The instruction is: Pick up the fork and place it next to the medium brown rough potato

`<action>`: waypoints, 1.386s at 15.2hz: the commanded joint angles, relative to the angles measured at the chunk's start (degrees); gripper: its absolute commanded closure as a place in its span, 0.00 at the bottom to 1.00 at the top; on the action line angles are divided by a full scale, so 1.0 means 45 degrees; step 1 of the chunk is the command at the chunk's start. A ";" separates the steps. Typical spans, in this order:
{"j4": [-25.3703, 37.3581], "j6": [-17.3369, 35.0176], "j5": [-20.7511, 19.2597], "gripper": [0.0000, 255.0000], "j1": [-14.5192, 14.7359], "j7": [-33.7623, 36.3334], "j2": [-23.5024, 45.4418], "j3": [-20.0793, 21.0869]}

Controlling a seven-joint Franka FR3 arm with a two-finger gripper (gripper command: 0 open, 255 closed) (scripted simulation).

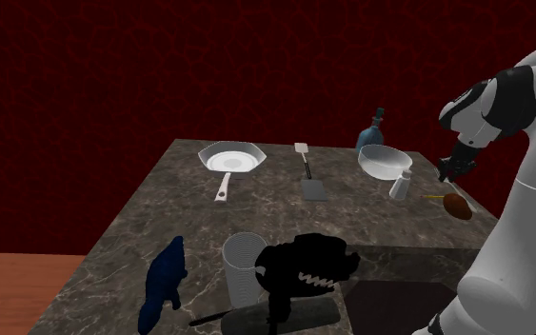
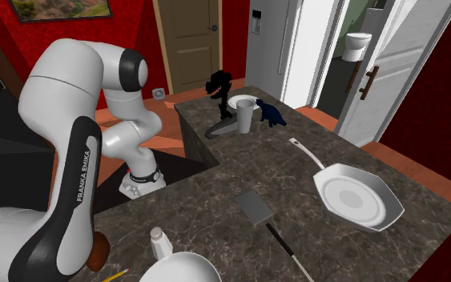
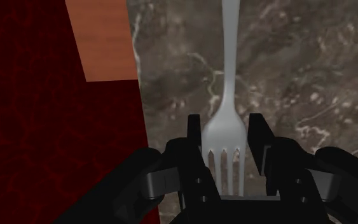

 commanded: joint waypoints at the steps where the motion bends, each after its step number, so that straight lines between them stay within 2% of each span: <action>1: -0.0041 0.0095 0.0116 1.00 -0.0065 -0.0098 0.0103 0.0039; 7: -0.0040 0.0092 0.0114 1.00 -0.0065 -0.0097 0.0101 0.0039; 8: -0.0040 0.0092 0.0114 0.00 -0.0065 -0.0097 0.0101 0.0039; 13: -0.0040 0.0092 0.0114 0.00 -0.0065 -0.0097 0.0101 0.0039; 17: 0.0622 -0.1183 -0.1139 0.00 0.0421 0.0740 -0.1037 -0.0445; 21: 0.0622 -0.1183 -0.1141 0.00 0.0414 0.0742 -0.1039 -0.0437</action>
